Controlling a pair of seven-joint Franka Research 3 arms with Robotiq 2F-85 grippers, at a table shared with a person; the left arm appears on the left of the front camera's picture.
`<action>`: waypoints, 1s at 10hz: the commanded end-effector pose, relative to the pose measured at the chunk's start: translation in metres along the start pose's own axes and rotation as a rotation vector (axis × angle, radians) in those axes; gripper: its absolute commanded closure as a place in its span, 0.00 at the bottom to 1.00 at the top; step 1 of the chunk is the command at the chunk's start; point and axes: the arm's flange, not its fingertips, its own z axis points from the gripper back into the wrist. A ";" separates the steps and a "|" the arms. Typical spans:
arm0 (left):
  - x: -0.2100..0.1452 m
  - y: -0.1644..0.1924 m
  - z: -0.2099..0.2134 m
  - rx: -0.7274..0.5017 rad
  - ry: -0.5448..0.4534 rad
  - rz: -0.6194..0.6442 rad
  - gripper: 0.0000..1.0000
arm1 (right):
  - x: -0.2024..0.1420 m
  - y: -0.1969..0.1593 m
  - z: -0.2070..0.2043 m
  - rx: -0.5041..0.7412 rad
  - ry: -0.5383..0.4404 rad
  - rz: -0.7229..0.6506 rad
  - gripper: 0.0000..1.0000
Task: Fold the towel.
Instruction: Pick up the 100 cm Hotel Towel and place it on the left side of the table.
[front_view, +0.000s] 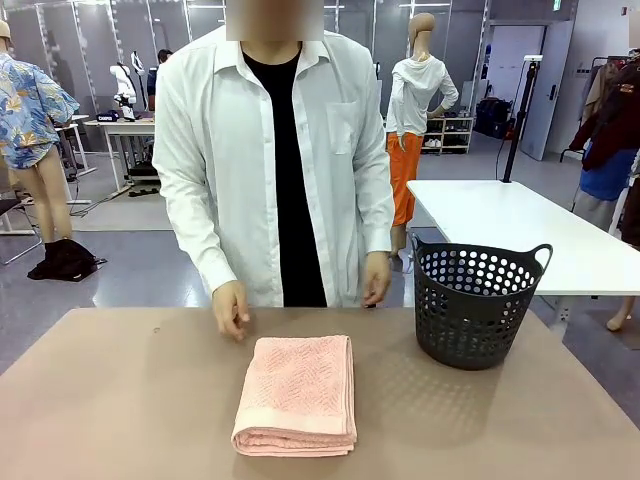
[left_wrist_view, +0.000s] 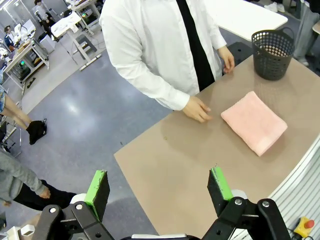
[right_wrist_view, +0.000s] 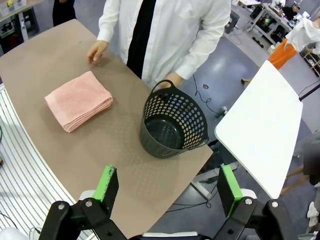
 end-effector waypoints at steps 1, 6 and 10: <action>-0.001 -0.001 0.001 0.010 0.005 0.007 0.00 | -0.001 0.000 0.000 -0.001 -0.001 -0.004 0.00; -0.001 -0.001 0.001 0.010 0.005 0.007 0.00 | -0.001 0.000 0.000 -0.001 -0.001 -0.004 0.00; -0.001 -0.001 0.001 0.010 0.005 0.007 0.00 | -0.001 0.000 0.000 -0.001 -0.001 -0.004 0.00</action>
